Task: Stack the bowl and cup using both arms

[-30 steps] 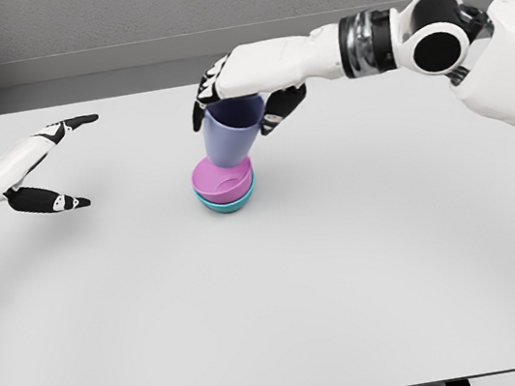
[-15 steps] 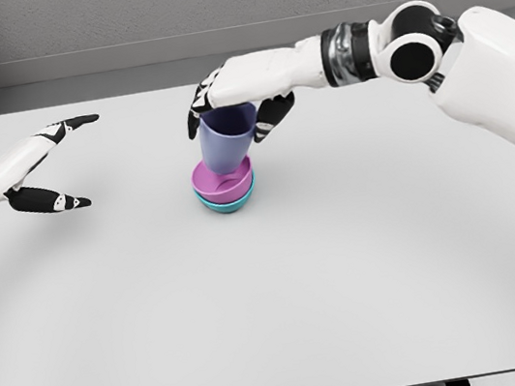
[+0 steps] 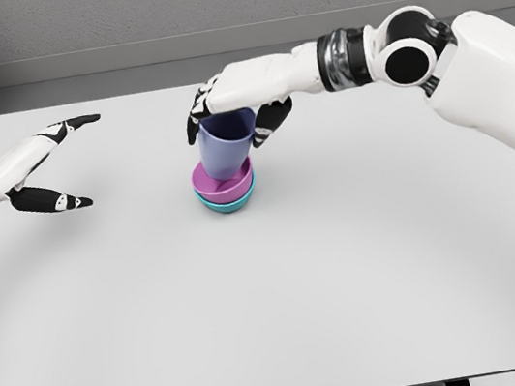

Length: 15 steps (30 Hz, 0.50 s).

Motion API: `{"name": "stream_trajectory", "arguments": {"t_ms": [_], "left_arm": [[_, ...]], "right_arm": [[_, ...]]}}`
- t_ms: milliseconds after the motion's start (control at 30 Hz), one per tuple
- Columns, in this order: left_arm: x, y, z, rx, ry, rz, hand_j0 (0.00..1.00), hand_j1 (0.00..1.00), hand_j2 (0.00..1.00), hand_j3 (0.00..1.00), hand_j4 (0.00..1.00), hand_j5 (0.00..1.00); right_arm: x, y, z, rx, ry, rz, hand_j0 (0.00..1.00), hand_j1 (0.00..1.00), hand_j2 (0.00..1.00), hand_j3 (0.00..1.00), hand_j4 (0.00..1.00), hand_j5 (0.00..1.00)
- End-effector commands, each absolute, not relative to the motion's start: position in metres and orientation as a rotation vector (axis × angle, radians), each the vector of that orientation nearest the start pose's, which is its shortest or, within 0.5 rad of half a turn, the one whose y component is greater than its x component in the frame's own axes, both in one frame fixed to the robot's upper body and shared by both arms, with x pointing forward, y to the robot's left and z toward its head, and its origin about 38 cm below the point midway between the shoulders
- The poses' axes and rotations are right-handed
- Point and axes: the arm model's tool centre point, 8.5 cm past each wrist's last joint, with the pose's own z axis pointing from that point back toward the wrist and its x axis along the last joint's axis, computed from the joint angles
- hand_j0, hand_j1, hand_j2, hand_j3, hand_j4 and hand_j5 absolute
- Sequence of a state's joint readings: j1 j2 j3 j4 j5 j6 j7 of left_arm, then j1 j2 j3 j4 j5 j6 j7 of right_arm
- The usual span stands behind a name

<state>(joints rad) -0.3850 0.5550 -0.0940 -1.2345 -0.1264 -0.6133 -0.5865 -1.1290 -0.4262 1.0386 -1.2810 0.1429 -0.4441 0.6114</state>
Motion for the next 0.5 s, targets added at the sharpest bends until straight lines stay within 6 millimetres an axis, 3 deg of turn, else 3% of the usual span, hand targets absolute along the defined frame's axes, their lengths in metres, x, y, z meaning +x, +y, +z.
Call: {"name": "stream_trajectory", "arguments": {"t_ms": [0,100,267,467], "left_arm": [[0.4357,0.3628,0.1777,0.217,-1.731,-1.298,1.00,1.00,1.00,1.00,1.00,1.00],[0.4357,0.3628,0.1777,0.217,-1.731,-1.298,1.00,1.00,1.00,1.00,1.00,1.00],[0.4357,0.3628,0.1777,0.217,-1.731,-1.298,1.00,1.00,1.00,1.00,1.00,1.00],[0.4357,0.3628,0.1777,0.217,-1.731,-1.298,1.00,1.00,1.00,1.00,1.00,1.00]], "right_arm": [[0.4846,-0.0937,0.2809,0.091,2.062,-2.902,0.71,0.71,0.71,0.71,0.71,0.71],[0.4846,-0.0937,0.2809,0.091,2.062,-2.902,0.73,0.73,0.73,0.73,0.73,0.73],[0.4847,-0.0938,0.2809,0.092,2.063,-2.903,0.99,0.99,0.99,0.99,0.99,0.99],[0.4848,-0.0938,0.2822,0.093,2.065,-2.899,1.00,1.00,1.00,1.00,1.00,1.00]]}}
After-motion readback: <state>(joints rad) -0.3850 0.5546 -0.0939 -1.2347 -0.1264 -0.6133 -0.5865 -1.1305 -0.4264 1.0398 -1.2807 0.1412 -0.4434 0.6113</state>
